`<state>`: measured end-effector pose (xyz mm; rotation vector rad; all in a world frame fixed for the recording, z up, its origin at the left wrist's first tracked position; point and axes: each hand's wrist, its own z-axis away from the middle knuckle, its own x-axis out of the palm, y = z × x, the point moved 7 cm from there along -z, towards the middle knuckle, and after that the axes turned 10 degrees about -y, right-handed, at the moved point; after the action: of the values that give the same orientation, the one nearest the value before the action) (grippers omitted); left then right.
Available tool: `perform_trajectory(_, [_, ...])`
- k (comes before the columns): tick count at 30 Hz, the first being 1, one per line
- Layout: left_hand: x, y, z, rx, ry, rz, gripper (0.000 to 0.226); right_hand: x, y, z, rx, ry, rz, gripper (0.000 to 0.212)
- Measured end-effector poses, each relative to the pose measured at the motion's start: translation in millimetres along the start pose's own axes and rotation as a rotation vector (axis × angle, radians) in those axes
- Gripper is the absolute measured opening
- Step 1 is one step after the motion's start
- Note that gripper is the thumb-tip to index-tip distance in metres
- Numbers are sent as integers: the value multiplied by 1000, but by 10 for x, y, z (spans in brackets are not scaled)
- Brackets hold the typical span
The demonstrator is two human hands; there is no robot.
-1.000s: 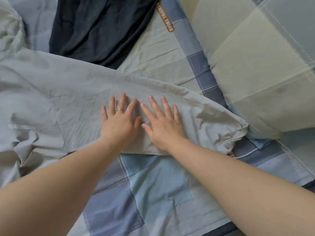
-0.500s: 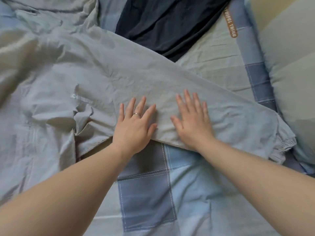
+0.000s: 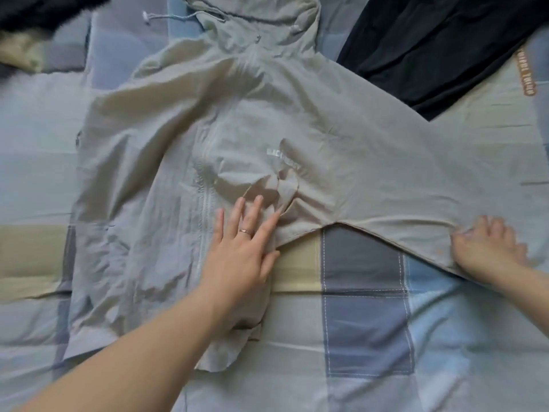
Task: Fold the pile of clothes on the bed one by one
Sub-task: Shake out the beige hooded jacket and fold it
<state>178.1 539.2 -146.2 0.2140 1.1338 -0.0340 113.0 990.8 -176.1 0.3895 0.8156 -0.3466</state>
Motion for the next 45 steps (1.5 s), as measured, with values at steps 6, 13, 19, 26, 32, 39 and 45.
perform_trajectory(6, [298,-768,942,-38,-391,126,102,564,-1869,1829,-665,-236,-188,67])
perform_trajectory(13, [620,-1296,1552,-11,-424,27,108,1500,-2990,3118,-632,-373,-96,83])
perform_trajectory(19, [553,-1319,1437,-98,-104,5,16,1630,-2884,2926,-615,-262,-84,34])
perform_trajectory(26, [443,-916,1616,-125,-154,100,20,1394,-1893,2872,-422,-413,-793,12])
perform_trajectory(32, [341,-387,1721,-150,-205,330,10,1762,-1180,3033,14,-728,-1292,18])
perform_trajectory(39, [727,-518,1949,-167,-327,111,60,1873,-736,2897,-20,-422,-980,24])
perform_trajectory(45, [978,-951,2270,-321,-331,113,134,1923,-775,2898,-494,-198,-442,111])
